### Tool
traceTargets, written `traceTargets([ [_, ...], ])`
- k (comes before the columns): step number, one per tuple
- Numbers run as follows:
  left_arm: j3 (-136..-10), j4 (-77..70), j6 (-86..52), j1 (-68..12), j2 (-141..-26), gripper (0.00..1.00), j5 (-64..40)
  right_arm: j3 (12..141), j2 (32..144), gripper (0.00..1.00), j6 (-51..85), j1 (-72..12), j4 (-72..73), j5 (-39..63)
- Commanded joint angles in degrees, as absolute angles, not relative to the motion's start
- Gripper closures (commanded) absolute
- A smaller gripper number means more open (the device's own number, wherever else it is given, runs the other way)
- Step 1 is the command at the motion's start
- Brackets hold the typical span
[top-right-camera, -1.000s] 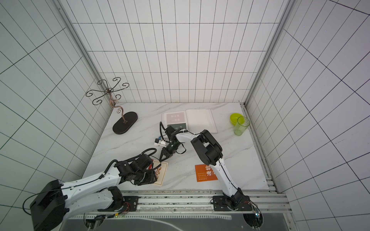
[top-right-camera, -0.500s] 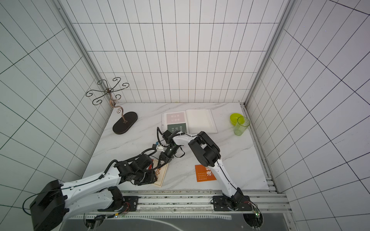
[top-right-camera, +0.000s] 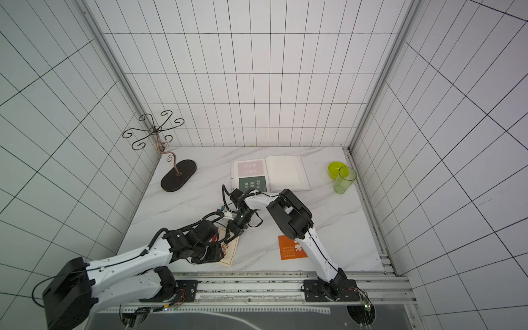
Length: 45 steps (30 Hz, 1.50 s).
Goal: Place the photos into the photo albums
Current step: Pick up the photo at the center of the board, then insert the photo into the photo album.
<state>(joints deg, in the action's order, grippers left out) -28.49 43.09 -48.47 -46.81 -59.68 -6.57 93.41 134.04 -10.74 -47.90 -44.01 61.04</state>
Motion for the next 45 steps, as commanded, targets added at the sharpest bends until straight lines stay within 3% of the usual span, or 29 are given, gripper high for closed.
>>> traceTargets([
  [1, -34.35, 44.82, -45.75, -46.61, -55.83, 0.43, 1.93, 96.61, 132.49, 1.00, -10.28, -46.68, -43.96, 59.06],
  [14, -49.87, 40.61, -33.72, -45.21, -52.52, 0.43, 13.49, 83.35, 115.99, 1.00, -2.93, -38.58, -34.54, 53.23],
  [25, -54.70, 19.60, -26.57, -31.20, -63.70, 0.43, -3.13, 76.59, 96.53, 1.00, 4.85, -28.22, -28.78, 47.53],
  [33, -60.57, 7.07, -24.23, -29.82, -73.92, 0.41, -11.21, 72.75, 86.10, 1.00, 12.19, -20.65, -21.58, 43.45],
  [45, -71.97, 0.19, -18.42, -29.07, -85.89, 0.40, -11.23, 67.85, 82.53, 1.00, 27.18, -9.90, -3.91, 41.72],
])
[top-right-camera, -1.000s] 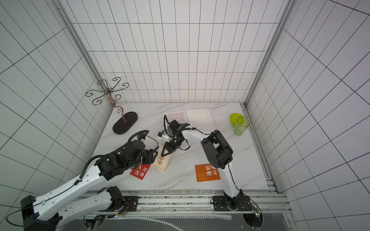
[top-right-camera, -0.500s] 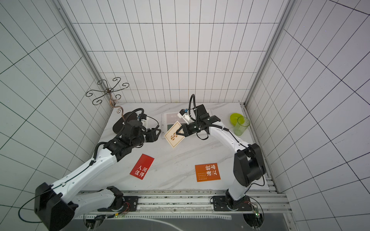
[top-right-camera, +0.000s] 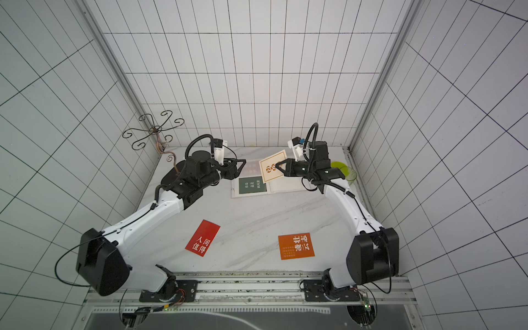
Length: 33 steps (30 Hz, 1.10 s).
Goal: Place the photos into the photo albums
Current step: Insert the photo into the photo album.
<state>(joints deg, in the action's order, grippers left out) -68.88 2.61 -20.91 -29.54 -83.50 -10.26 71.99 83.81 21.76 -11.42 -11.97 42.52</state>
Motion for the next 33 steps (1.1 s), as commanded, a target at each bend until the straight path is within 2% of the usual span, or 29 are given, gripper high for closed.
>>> traceTargets([
  [1, -72.86, 0.07, -18.36, -28.93, -87.04, 0.40, -11.81, 67.02, 82.61, 1.00, 28.07, -9.55, -1.61, 41.00],
  [7, -77.23, 0.80, -19.21, -27.60, -93.38, 0.39, -14.82, 66.71, 86.06, 1.00, 30.71, -7.85, 5.91, 38.85],
  [15, -78.04, 0.52, -21.22, -25.05, -99.48, 0.40, -17.11, 70.83, 95.03, 1.00, 30.85, -6.31, 6.69, 38.73],
  [33, -92.05, 11.64, -22.50, -22.59, -116.72, 0.42, -17.77, 88.27, 117.79, 1.00, 30.41, -6.41, 7.97, 36.33],
])
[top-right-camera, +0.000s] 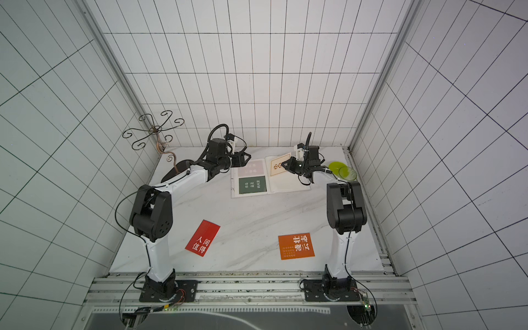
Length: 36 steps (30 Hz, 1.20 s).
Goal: Place the photos into the photo albums
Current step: Insert the photo into the photo album.
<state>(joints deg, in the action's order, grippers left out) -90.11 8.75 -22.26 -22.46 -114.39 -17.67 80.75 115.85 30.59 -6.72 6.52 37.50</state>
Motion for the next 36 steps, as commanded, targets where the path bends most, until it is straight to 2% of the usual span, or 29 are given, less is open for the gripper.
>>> traceTargets([
  [1, -92.53, 12.10, -22.59, -22.59, -117.65, 0.42, -17.92, 89.00, 118.71, 1.00, 30.48, -6.38, 7.97, 36.14],
  [14, -92.81, 15.45, -22.85, -22.50, -123.47, 0.42, -20.05, 96.39, 128.61, 1.00, 31.56, -6.65, 10.99, 36.49],
  [36, -93.26, 18.54, -25.69, -21.27, -125.39, 0.42, -20.00, 100.71, 133.44, 1.00, 28.12, -8.60, 6.42, 35.94],
])
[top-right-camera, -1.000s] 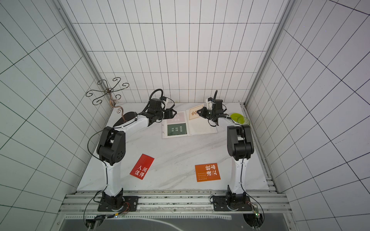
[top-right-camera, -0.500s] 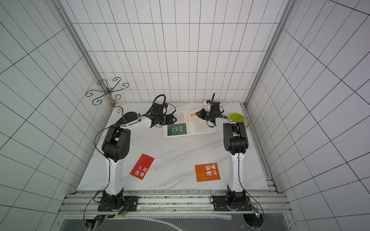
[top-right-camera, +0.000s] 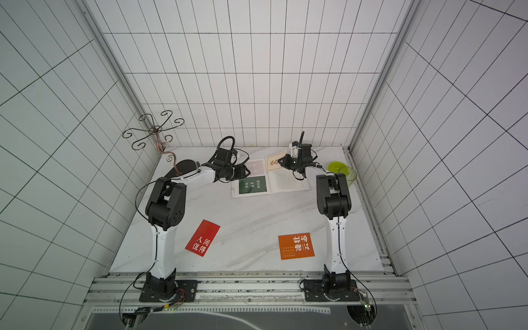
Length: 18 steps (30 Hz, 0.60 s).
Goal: Place the photos into the photo albums
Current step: Insert the photo into the photo album.
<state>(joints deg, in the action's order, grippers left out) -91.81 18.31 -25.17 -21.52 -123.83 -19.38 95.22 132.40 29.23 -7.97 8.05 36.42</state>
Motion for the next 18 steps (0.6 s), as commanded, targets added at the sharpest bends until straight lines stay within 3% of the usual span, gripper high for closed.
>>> traceTargets([
  [1, -93.34, 18.55, -25.81, -21.18, -125.41, 0.42, -20.00, 100.72, 133.55, 1.00, 28.12, -8.61, 6.27, 36.08],
  [18, -93.69, 19.86, -26.41, -20.89, -125.47, 0.43, -19.67, 106.54, 137.49, 1.00, 26.11, -9.13, -1.28, 40.99],
])
